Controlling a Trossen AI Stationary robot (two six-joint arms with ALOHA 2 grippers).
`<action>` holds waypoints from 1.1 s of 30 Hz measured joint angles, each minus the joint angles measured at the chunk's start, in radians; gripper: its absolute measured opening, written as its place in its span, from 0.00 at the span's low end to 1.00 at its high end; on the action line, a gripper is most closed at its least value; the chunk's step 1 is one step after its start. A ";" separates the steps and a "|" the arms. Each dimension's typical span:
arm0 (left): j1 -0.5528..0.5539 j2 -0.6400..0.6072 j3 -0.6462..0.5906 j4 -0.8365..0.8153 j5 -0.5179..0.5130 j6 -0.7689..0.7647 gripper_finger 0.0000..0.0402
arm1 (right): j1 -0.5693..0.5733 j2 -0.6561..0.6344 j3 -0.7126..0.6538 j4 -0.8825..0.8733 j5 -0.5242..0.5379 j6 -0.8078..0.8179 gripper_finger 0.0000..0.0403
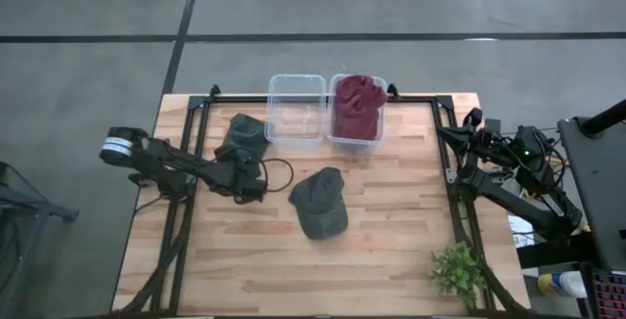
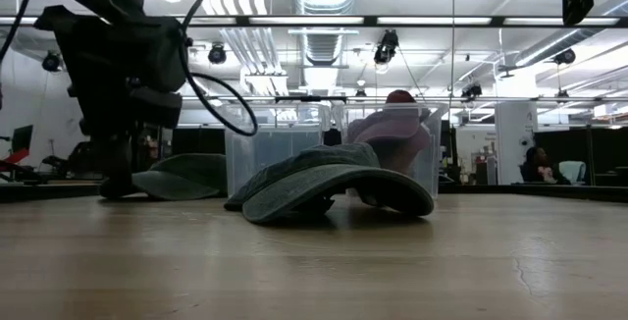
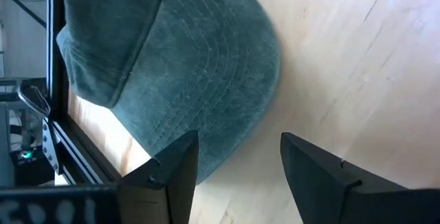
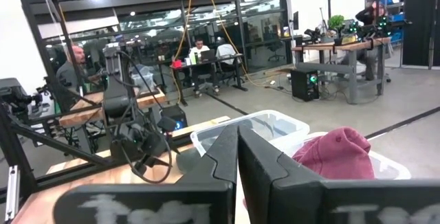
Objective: Pick & Place hat
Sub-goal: Put the top gray cap into the left transparent bin
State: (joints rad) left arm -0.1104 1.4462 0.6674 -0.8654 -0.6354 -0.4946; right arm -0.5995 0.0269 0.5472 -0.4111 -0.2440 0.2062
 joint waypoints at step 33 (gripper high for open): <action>0.064 0.188 -0.044 0.110 -0.299 0.104 0.10 | 0.000 0.000 0.000 0.000 0.000 0.023 0.02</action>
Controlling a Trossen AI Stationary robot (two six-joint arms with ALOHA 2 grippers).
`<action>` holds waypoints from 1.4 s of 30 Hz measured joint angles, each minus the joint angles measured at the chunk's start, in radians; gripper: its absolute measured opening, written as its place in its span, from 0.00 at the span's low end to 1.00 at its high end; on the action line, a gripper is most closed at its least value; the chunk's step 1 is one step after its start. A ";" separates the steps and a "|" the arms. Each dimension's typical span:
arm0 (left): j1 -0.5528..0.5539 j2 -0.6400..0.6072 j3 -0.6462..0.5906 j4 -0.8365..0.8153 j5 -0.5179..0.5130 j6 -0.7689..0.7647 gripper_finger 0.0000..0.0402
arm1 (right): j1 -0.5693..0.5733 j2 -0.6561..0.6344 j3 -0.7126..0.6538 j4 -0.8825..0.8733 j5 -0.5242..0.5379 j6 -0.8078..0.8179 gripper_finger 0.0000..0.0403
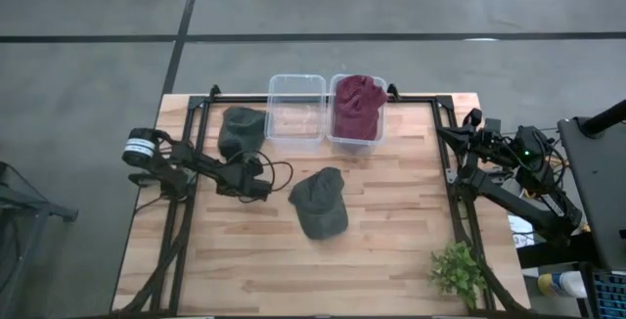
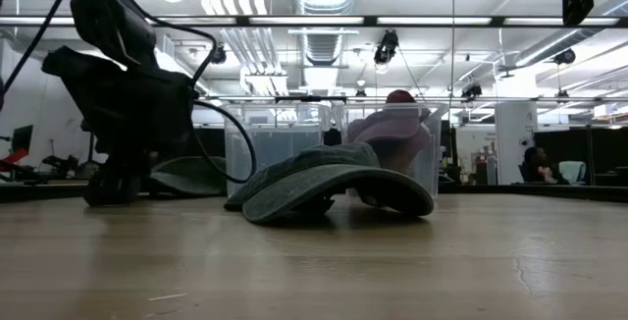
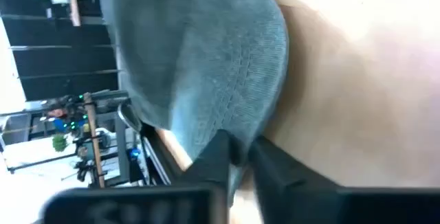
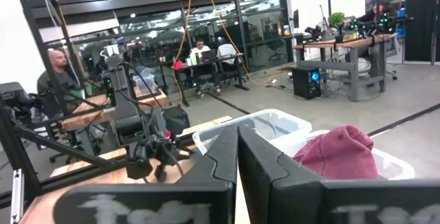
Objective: Pick & Place hat
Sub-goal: Put the top gray cap into the left transparent bin
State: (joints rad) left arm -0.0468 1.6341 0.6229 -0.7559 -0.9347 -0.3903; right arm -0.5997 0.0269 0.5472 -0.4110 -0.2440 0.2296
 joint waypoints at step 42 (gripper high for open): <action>0.033 -0.302 0.842 -0.741 -0.375 -0.080 0.00 | 0.000 0.000 0.000 0.002 0.000 0.033 0.02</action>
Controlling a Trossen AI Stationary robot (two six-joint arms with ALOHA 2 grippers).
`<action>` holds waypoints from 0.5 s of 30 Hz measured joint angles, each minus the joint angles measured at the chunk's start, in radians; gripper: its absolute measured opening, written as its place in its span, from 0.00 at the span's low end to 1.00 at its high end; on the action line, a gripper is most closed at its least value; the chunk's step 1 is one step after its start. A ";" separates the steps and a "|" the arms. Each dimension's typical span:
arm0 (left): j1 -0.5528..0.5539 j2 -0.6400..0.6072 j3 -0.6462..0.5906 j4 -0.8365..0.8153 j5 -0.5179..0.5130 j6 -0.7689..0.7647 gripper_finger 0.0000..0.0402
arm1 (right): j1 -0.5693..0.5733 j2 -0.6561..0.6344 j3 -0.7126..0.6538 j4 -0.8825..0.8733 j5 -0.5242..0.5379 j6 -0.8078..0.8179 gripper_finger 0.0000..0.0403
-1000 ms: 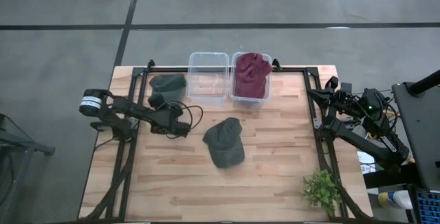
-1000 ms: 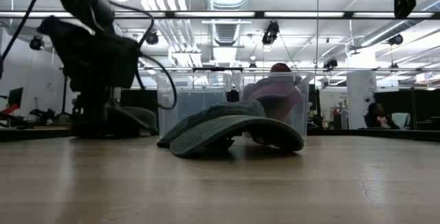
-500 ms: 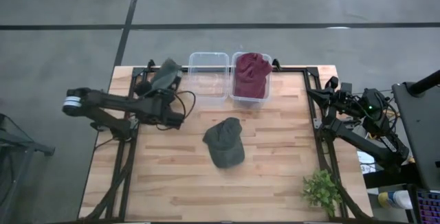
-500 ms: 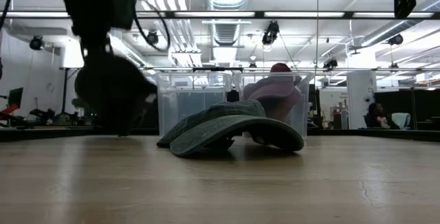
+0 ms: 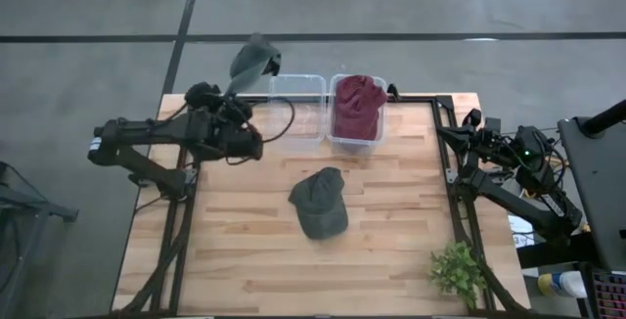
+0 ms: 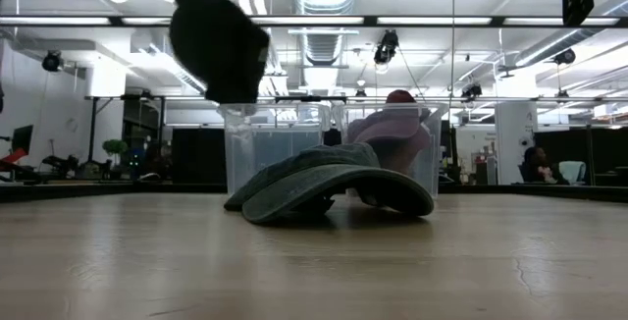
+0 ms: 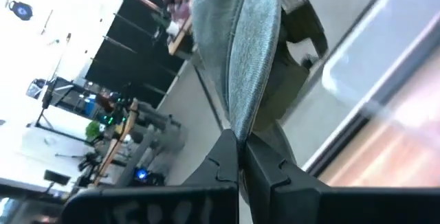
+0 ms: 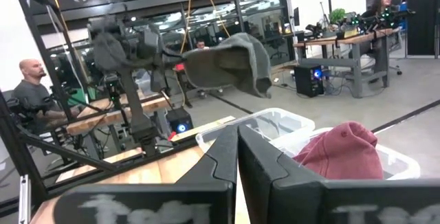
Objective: Pick & Place hat
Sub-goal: Put the top gray cap into the left transparent bin
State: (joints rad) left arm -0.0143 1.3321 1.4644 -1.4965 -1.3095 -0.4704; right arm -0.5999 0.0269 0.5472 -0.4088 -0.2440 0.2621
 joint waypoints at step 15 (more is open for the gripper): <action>0.011 0.254 0.121 0.446 0.128 0.515 0.00 | 0.000 0.000 0.000 -0.001 0.000 -0.002 0.02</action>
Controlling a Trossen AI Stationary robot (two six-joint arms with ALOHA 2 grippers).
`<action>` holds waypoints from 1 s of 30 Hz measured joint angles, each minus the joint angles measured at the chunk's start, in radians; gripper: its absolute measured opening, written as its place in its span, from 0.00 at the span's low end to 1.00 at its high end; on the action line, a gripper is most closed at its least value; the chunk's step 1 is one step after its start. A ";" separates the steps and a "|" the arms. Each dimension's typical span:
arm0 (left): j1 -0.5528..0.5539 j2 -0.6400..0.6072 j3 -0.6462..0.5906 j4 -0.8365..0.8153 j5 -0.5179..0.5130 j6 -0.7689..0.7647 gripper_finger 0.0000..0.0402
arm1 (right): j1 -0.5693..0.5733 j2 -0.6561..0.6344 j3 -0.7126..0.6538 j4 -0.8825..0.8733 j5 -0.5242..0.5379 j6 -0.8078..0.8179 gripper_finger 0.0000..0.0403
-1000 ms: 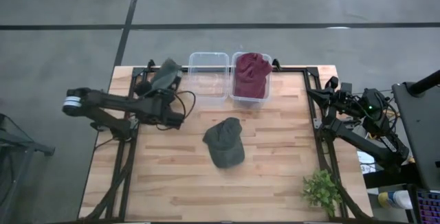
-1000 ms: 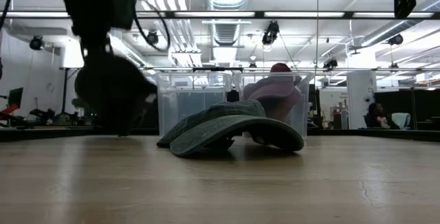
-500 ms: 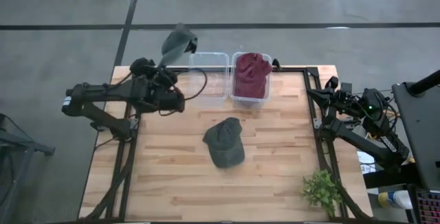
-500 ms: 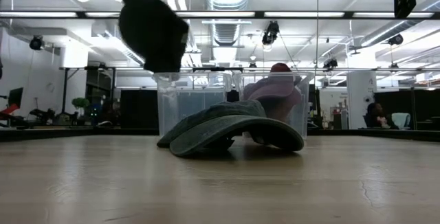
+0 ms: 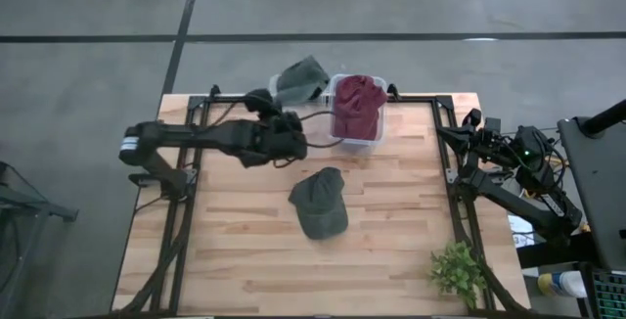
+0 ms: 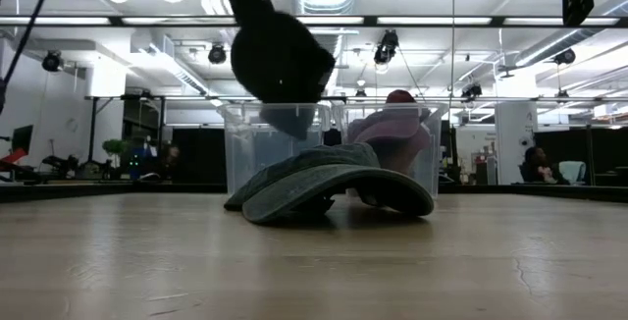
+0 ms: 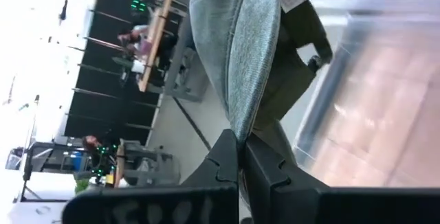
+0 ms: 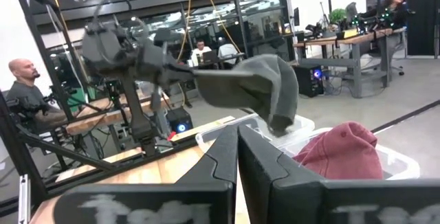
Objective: Pick & Place hat
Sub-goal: Put the top gray cap into the left transparent bin
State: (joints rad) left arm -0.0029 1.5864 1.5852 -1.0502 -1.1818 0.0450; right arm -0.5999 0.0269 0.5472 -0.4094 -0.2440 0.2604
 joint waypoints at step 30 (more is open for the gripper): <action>0.123 0.199 0.014 -0.120 0.084 0.229 0.03 | 0.000 0.000 0.000 -0.001 0.000 0.021 0.02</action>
State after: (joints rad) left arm 0.1198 1.7855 1.5995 -1.1698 -1.0973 0.2742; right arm -0.5998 0.0269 0.5472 -0.4103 -0.2443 0.2809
